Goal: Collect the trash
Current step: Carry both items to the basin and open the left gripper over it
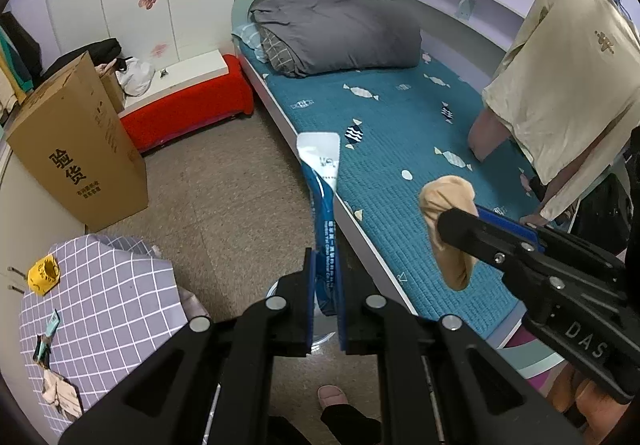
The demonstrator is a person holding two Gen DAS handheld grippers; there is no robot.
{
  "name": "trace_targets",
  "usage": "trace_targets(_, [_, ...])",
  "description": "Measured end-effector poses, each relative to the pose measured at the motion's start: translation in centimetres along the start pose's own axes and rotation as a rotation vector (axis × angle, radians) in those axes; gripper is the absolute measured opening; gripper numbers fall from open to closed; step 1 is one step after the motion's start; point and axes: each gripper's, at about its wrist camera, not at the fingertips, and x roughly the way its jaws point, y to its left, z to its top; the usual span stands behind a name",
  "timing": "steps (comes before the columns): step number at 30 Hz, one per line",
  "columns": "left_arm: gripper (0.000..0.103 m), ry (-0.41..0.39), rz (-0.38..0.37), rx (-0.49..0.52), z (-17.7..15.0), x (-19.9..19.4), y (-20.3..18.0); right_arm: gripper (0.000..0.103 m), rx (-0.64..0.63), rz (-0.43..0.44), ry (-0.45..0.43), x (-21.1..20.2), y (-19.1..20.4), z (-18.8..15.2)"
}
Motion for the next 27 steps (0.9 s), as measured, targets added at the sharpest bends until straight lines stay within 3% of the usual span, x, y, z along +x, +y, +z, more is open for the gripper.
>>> trace_targets(10, [0.011,0.009,-0.01,0.014,1.7,1.5,0.4,0.023,0.041,-0.025,-0.009,0.7,-0.4,0.5])
trace_targets(12, [0.022,0.029,-0.012,0.012,1.9,2.0,0.5,0.023,0.049,-0.031,-0.008,0.9,-0.5,0.5])
trace_targets(13, [0.042,0.038,-0.006,0.012,2.0,2.2,0.6,0.023,0.053,-0.033,-0.006,1.0,-0.6,0.6])
trace_targets(14, [0.053,0.034,0.003,0.009,2.0,2.3,0.7,0.023,0.056,-0.036,-0.007,1.1,-0.5,0.6])
trace_targets(27, [0.058,0.023,0.026,-0.027,2.2,2.0,2.7,0.023,0.046,-0.036,0.007,2.2,0.1,0.6])
